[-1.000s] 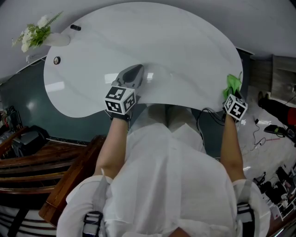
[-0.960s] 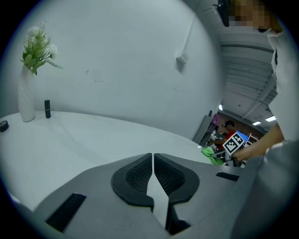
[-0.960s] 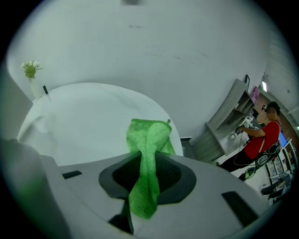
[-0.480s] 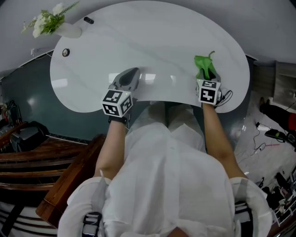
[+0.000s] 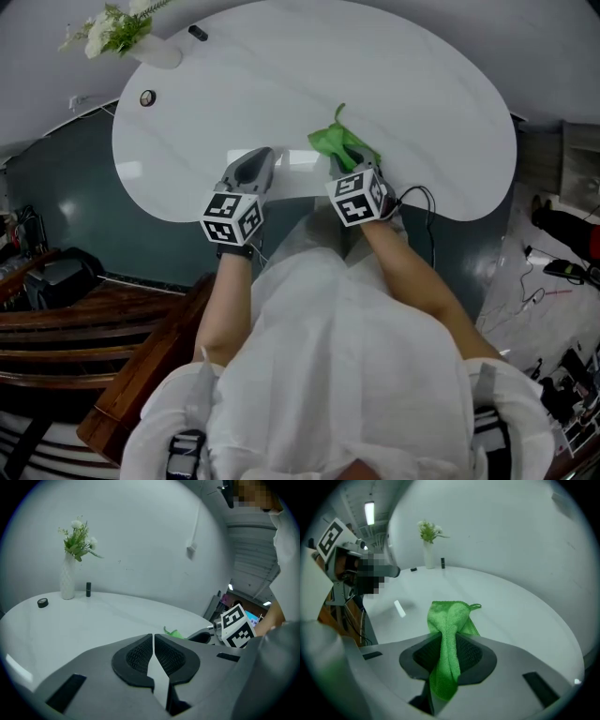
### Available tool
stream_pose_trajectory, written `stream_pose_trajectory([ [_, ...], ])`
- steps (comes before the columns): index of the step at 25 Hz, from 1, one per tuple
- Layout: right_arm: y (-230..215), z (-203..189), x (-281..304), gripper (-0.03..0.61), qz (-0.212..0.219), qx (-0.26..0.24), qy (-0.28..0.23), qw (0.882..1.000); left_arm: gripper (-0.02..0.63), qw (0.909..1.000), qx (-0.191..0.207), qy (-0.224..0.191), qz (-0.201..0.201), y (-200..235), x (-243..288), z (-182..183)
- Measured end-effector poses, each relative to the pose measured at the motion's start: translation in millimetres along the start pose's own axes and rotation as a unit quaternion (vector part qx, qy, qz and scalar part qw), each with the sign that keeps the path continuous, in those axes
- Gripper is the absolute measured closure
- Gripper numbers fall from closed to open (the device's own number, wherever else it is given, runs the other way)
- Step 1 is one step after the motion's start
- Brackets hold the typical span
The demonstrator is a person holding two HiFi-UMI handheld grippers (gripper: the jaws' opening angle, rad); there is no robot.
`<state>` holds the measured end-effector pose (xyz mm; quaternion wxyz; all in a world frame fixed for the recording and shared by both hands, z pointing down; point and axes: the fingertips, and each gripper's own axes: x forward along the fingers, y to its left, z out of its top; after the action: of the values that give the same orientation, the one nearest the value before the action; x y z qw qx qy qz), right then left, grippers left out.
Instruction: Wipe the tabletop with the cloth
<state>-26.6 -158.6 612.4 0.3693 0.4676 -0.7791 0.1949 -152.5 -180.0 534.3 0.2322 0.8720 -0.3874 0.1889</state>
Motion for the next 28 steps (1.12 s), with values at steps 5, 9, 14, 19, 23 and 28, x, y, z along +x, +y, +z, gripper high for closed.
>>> stream_pose_trajectory([
  [5, 63, 8, 5, 0.502, 0.067, -0.052, -0.001, 0.996, 0.586, 0.9999, 0.011, -0.002, -0.005, -5, -4, 2],
  [9, 88, 0, -3, 0.502, 0.106, -0.095, -0.002, 0.990, 0.586, 0.9998, 0.016, -0.006, -0.008, -20, -3, 6],
  [14, 47, -37, -30, 0.502, 0.090, -0.062, 0.006, 0.994, 0.586, 0.9997, 0.019, -0.001, -0.013, -49, 6, 6],
  [19, -33, -98, -74, 0.502, 0.031, -0.005, 0.013, 0.999, 0.586, 0.9990, 0.028, 0.001, -0.035, -100, 26, 7],
  [23, -92, -149, -108, 0.502, -0.015, 0.047, 0.021, 0.999, 0.586, 0.9981, 0.035, 0.001, -0.050, -139, 40, 7],
  [28, -161, -210, -152, 0.502, -0.077, 0.111, 0.038, 0.990, 0.586, 0.9971, 0.046, -0.004, -0.061, -180, 47, 10],
])
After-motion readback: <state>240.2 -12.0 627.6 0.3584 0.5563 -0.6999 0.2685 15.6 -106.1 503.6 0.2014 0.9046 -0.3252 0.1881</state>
